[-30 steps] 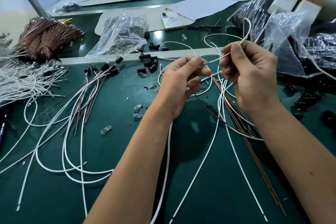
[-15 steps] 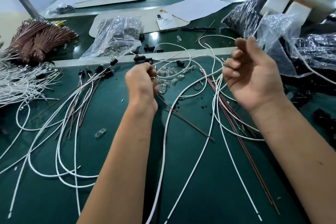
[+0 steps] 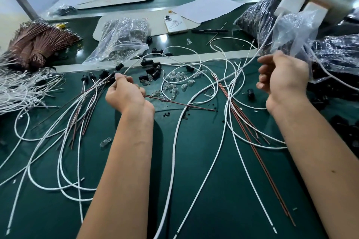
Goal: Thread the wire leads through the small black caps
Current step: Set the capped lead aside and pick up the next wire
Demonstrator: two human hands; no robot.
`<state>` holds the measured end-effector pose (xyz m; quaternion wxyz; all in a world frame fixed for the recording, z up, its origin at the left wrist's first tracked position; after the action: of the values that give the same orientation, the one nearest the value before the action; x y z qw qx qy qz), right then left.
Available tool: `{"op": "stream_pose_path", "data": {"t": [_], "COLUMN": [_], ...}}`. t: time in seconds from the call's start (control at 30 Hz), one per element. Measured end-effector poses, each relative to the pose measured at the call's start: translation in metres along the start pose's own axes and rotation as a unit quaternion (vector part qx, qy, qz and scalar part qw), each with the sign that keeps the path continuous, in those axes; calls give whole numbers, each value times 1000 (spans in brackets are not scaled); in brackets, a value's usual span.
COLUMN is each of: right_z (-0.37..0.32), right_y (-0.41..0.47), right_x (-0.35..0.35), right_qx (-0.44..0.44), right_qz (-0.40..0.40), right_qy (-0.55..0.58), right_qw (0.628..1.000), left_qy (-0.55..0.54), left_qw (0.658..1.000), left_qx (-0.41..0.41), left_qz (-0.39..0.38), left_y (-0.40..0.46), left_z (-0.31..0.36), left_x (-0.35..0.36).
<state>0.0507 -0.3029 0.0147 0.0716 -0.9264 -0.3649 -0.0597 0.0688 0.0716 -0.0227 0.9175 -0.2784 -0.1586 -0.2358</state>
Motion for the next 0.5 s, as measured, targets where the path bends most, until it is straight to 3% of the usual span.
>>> {"op": "stream_pose_path", "data": {"t": [0.1,0.2,0.27,0.37,0.5], "right_z": [5,1,-6,-14,-2], "right_y": [-6,-18,-31,-61,-80], "right_x": [10,27,40,58,69], "right_qx": [-18,-107,-215,-340,-360], "right_qz": [-47,-119,-160,-241,-386], "right_qy": [-73,-183,-276,-330,-352], "right_qw": [996,970,923,847,773], "left_qy": [4,11,14,17,21], "left_qw": [1000,1000,1000,1000,1000], "left_qx": [-9,-12,-10,-8,-1], "left_qz": [-8,-12,-12,-12,-14], "left_y": [-4,-5,-6,-7,-8], "left_z": [-3,-4,-4,-4,-4], "left_x": [2,3,3,2,3]}}
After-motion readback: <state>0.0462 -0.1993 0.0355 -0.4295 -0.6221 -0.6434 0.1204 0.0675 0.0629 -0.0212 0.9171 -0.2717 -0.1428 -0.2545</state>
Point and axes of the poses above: each hand's wrist, its own y-axis towards the middle knuckle, its own x-axis out of the palm, z = x × y, the point moved 9 cm from there along y, towards the middle knuckle, and after that the axes turned 10 degrees about z, right-handed, at the moved point
